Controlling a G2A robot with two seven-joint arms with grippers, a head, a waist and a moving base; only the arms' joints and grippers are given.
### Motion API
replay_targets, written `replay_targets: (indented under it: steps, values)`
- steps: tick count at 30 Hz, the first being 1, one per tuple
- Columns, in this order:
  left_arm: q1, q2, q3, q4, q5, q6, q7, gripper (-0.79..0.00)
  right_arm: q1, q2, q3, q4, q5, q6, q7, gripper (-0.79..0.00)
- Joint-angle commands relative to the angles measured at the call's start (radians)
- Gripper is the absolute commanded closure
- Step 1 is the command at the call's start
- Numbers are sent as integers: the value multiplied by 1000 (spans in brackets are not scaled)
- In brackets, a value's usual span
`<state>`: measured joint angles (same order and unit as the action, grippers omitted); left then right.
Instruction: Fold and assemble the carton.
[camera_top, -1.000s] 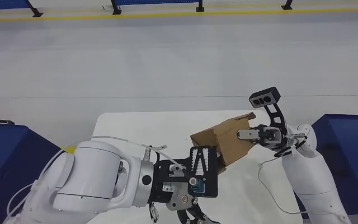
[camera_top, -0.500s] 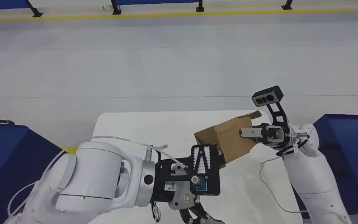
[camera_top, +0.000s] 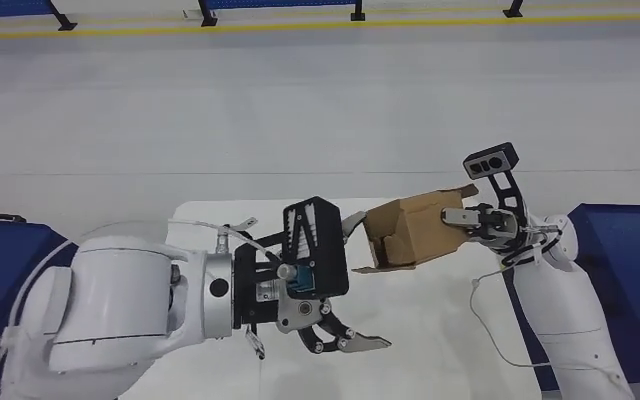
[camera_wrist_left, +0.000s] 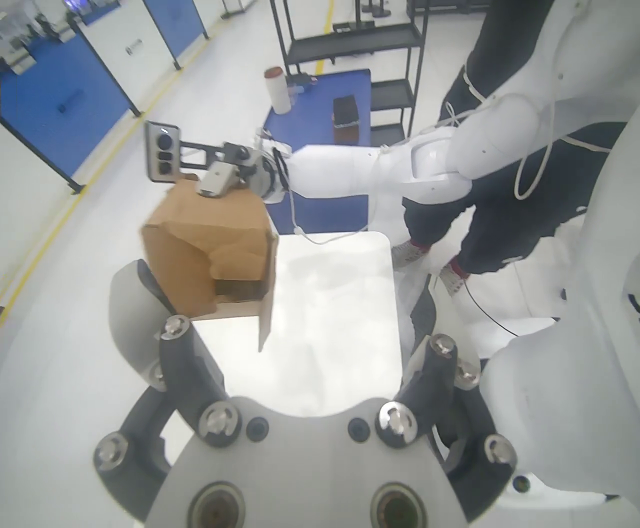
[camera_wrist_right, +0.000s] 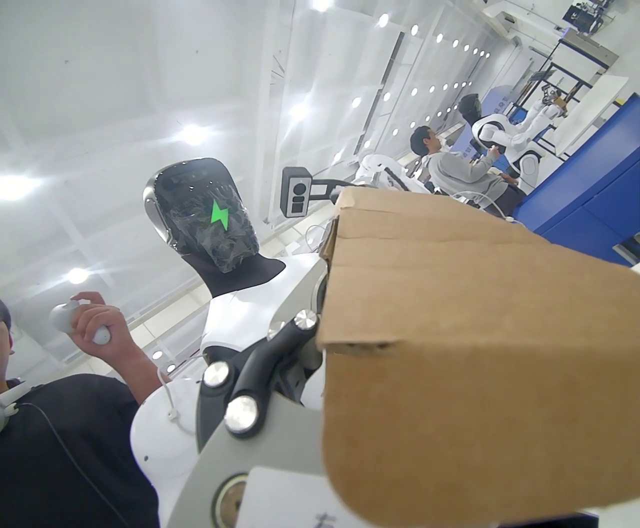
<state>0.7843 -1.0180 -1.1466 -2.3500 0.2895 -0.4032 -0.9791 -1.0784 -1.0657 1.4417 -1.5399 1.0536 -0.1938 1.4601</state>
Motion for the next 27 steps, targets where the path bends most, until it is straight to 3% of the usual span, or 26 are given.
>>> replay_targets:
  steps: [1,3,7,12,15,20,25,27]
  values:
    - [34,3,-16,0,-7,-37,43,-785,7,-1,-1,9,1,-1,-1,0]
    - [60,5,-2,0,4,-77,42,-785,12,-2,-2,14,0,-1,-1,0]
    - [90,0,121,0,42,-117,23,-785,19,-3,-4,20,0,-1,-5,0]
    - [69,-16,256,0,99,-128,7,-785,21,-6,-6,26,0,-5,-8,0]
    - [45,-25,292,0,147,-99,25,-785,16,-7,-8,26,-1,-7,-6,0]
    - [21,-30,267,0,166,-58,59,-785,12,-8,-9,25,0,-12,-6,0]
    - [25,-24,160,0,169,-19,123,-785,10,-9,1,25,5,-15,-16,0]
    - [41,-21,120,0,147,-48,174,-785,10,-10,6,28,3,-19,-25,0]
